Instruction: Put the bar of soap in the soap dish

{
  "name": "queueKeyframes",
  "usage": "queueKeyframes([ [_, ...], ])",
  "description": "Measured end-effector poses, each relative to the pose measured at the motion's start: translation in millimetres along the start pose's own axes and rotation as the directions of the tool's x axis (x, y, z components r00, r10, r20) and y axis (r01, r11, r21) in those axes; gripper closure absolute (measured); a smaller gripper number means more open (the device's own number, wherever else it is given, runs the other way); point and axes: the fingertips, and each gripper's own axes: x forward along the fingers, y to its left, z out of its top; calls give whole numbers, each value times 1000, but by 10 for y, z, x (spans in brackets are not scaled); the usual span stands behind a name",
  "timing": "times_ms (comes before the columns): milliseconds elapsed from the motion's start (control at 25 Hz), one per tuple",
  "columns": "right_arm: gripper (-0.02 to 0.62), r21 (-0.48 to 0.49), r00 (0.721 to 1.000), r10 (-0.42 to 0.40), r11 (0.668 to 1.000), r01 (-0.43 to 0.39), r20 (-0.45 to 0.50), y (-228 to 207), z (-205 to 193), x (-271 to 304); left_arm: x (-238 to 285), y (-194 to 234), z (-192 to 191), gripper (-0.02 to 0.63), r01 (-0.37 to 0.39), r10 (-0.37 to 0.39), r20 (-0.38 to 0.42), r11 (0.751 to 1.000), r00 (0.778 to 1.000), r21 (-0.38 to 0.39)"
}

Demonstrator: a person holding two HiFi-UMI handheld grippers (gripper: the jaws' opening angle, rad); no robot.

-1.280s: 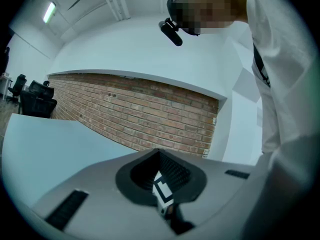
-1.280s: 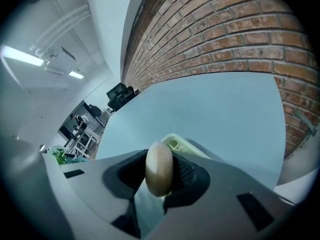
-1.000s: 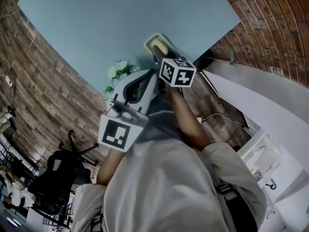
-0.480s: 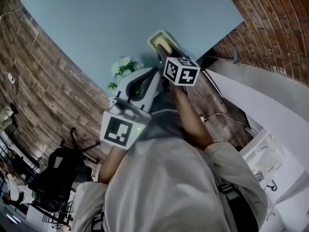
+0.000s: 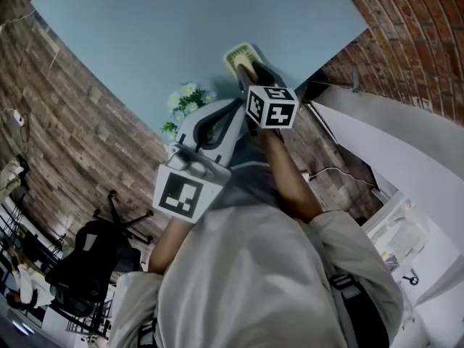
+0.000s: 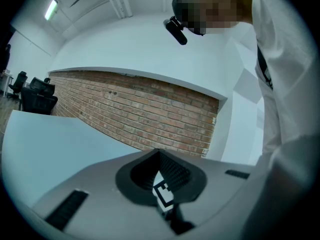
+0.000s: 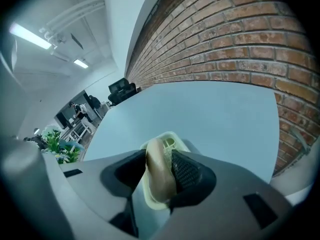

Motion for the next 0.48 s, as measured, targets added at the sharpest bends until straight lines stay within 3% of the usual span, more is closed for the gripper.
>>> queueKeyframes([
  [480, 428, -89, 998, -52, 995, 56, 39, -82, 96, -73, 0, 4, -6, 603, 2, -2, -4, 1000, 1000, 1],
])
